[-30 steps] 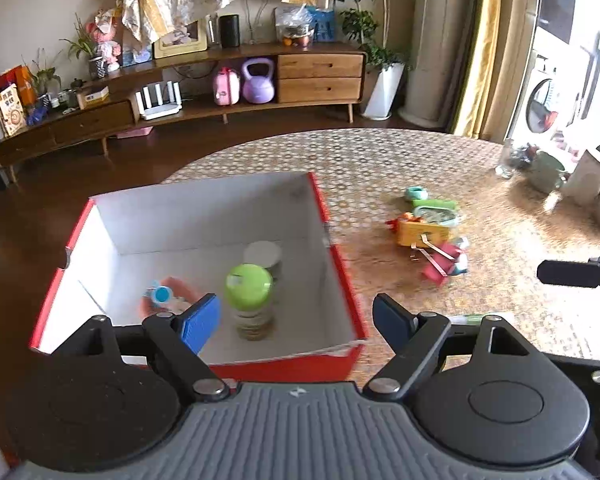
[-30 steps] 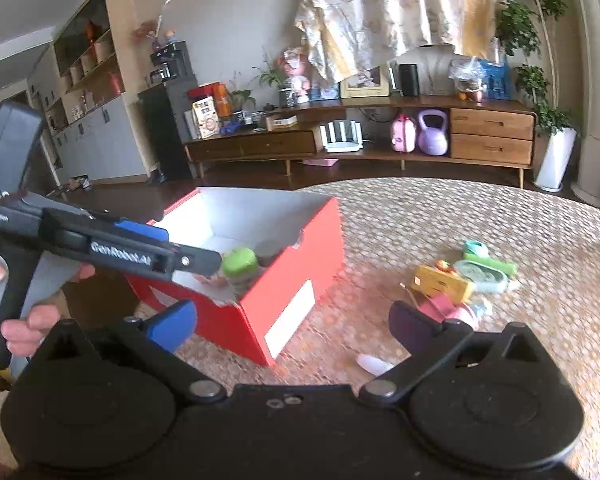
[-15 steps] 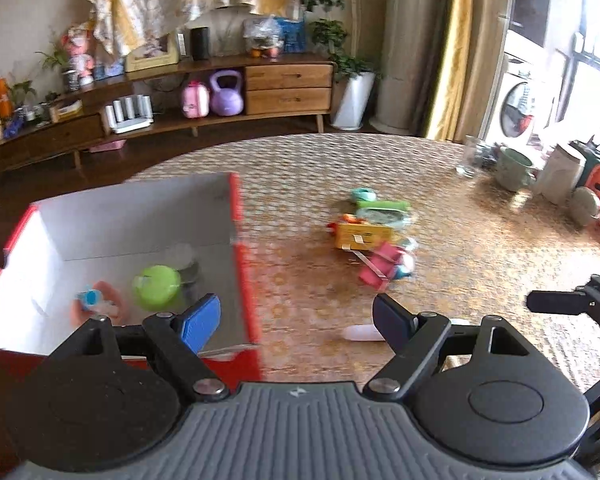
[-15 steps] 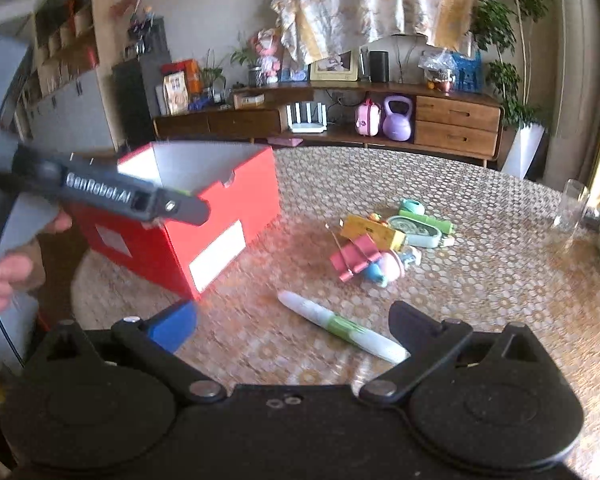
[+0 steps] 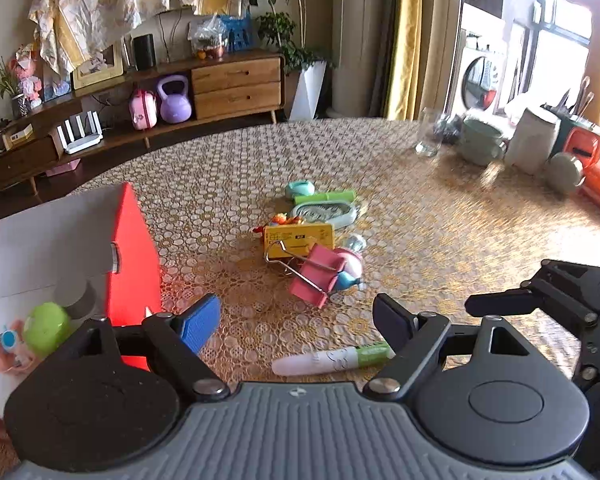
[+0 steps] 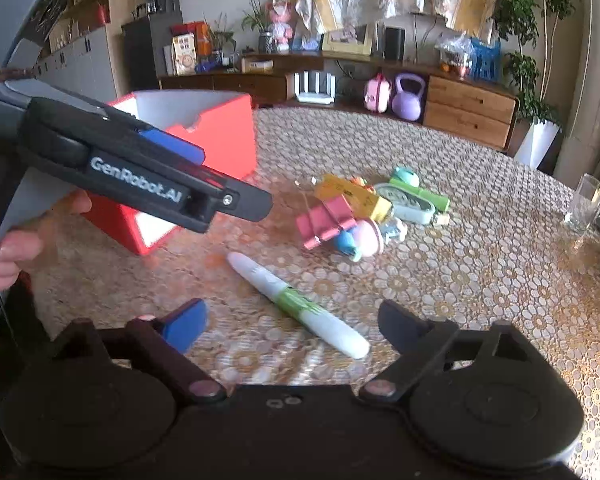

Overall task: Organize rigid objects
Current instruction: 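Withdraw both tools from the box toward the white-green marker, then grasp the pink binder clip with the left tool while the right tool grasps the marker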

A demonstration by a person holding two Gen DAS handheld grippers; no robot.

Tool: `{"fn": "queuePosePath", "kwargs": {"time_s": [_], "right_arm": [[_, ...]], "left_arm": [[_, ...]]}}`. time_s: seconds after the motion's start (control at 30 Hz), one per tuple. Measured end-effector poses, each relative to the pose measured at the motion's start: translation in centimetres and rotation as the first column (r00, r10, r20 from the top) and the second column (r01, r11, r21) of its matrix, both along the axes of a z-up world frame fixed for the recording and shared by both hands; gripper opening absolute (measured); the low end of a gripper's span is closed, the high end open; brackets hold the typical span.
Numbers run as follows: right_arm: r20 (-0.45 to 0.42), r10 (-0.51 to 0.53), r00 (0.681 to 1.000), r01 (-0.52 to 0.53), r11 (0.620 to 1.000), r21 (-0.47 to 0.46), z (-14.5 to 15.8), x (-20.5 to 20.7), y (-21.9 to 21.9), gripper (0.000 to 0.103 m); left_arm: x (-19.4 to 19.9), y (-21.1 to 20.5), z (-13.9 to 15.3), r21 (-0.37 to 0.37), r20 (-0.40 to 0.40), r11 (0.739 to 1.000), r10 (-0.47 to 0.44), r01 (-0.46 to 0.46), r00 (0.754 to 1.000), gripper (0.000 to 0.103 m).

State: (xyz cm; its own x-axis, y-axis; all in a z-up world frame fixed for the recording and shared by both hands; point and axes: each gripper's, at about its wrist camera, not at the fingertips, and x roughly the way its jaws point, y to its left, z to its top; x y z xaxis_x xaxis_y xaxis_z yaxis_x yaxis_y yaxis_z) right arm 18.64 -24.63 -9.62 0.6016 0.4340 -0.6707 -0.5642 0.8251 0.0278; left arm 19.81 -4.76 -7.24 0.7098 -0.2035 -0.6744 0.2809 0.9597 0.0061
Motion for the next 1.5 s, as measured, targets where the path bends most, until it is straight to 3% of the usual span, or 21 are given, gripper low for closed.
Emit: {"fn": "queuePosePath", "kwargs": {"time_s": [0.2,0.5,0.9,1.07,1.2,1.33,1.5], "right_arm": [[-0.023,0.034,0.999,-0.034,0.999,-0.033,-1.4,1.7,-0.2,0.082],[-0.059,0.08,0.995,-0.084,0.995,-0.06,-2.9,3.7,0.1,0.069],[-0.055,0.132,0.99,-0.136,0.987,-0.083,-3.4,4.4,0.8,0.053],[-0.055,0.141,0.989,-0.145,0.986,-0.083,-3.5,4.6,1.2,0.048],[-0.058,0.158,0.986,-0.163,0.983,-0.086,-3.7,4.8,1.7,0.043],[-0.054,0.169,0.984,-0.173,0.982,-0.078,-3.7,4.8,2.1,0.035],[-0.034,0.172,0.984,-0.175,0.981,-0.085,-3.8,4.3,2.4,0.027]], "left_arm": [[2.6,-1.4,-3.0,0.046,-0.014,0.997,-0.058,0.059,0.998,0.084],[5.5,-1.6,-6.0,0.029,-0.056,0.996,-0.085,0.087,0.995,0.084],[6.8,-1.8,-7.1,0.052,-0.016,0.994,-0.096,0.096,0.995,0.084],[7.4,-1.7,-7.3,0.025,-0.016,0.994,-0.106,0.107,0.994,0.082],[7.6,-1.9,-7.5,0.011,-0.023,0.989,-0.144,0.145,0.989,0.069],[7.7,-2.4,-7.8,0.01,-0.036,0.987,-0.158,0.159,0.987,0.044],[7.8,-2.2,-8.0,0.017,-0.044,0.989,-0.147,0.148,0.988,0.039]]}}
